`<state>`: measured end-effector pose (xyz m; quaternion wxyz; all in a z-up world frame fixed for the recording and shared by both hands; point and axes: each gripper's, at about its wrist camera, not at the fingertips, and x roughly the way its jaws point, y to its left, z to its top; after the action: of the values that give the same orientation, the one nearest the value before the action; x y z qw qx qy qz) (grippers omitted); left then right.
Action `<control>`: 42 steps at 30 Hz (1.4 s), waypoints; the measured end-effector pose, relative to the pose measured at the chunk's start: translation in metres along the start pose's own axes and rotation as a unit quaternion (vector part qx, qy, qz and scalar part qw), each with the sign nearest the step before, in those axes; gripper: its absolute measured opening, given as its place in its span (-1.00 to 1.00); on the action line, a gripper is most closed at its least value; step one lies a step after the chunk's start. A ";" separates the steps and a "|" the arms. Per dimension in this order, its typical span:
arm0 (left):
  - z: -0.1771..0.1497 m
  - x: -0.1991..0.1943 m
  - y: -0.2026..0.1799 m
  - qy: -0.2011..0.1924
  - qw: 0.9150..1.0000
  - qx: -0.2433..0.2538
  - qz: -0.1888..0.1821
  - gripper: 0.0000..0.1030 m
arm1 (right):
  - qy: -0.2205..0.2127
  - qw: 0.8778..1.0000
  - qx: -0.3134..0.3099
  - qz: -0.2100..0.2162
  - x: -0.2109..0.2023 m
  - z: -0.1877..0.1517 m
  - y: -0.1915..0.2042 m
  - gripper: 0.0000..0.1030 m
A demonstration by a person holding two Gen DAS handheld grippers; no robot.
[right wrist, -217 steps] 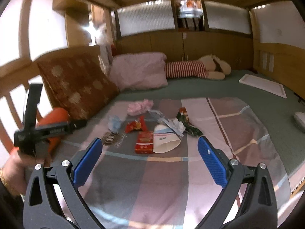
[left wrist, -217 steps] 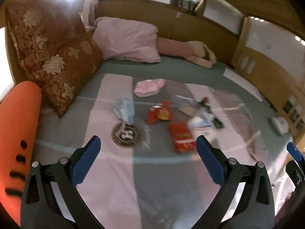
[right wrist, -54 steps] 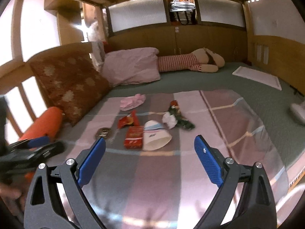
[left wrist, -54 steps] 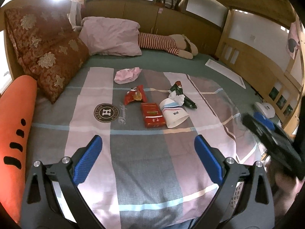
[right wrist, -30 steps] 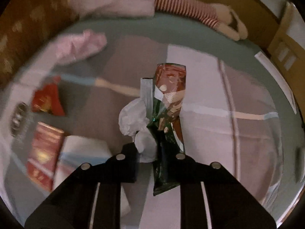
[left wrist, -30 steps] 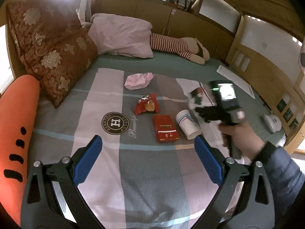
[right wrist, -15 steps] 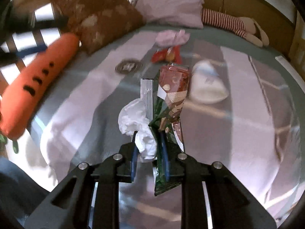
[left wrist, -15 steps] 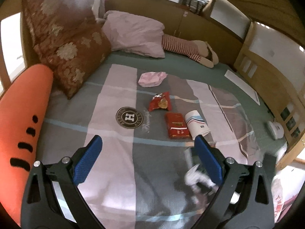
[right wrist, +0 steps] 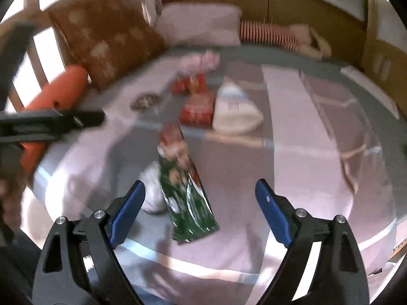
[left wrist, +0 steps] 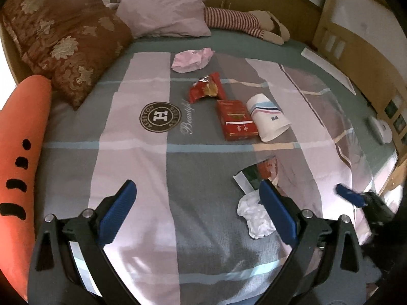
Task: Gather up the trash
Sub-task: 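Grasp the green-red snack wrapper with the right tool, then grasp the white tissue with the left tool while the right tool holds the wrapper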
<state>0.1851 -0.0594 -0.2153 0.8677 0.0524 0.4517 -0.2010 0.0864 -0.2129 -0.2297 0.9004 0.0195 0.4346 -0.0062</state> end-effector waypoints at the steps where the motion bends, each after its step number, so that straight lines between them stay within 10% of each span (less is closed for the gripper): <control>1: 0.000 0.000 -0.001 0.001 1.000 0.000 0.001 0.88 | 0.010 1.000 -0.008 0.002 0.009 -0.002 0.002 0.58; 3: 0.000 0.002 0.000 0.002 1.000 -0.004 0.001 0.88 | 0.034 0.999 -0.018 0.004 0.026 -0.007 0.006 0.44; 8: 0.000 0.006 -0.002 0.009 1.000 -0.004 0.002 0.88 | 0.044 0.998 0.032 0.035 0.032 -0.014 -0.014 -0.82; 21: -0.028 0.056 -0.093 0.068 0.995 0.065 -0.035 0.85 | -0.070 0.992 0.106 0.010 -0.075 -0.024 -0.068 -0.82; 25: -0.040 0.084 -0.110 0.108 0.990 0.087 -0.025 -0.43 | -0.084 0.991 0.099 0.014 -0.094 -0.025 -0.063 -0.83; 28: -0.037 0.076 -0.107 0.105 0.990 0.091 -0.028 -0.66 | -0.093 0.991 0.091 0.015 -0.110 -0.026 -0.058 -0.83; 37: -0.010 -0.072 -0.062 -0.093 0.991 0.040 -0.088 -0.66 | -0.135 0.987 0.081 0.021 -0.138 -0.013 -0.034 -0.82; 42: -0.017 -0.097 -0.048 -0.133 0.988 0.029 -0.078 -0.66 | -0.138 0.988 0.067 0.028 -0.136 -0.006 -0.018 -0.83</control>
<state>0.1037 -0.0694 -0.1428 0.8996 0.0147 0.3294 -0.2863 -0.0033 -0.2312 -0.1270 0.9483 0.0907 0.3040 -0.0130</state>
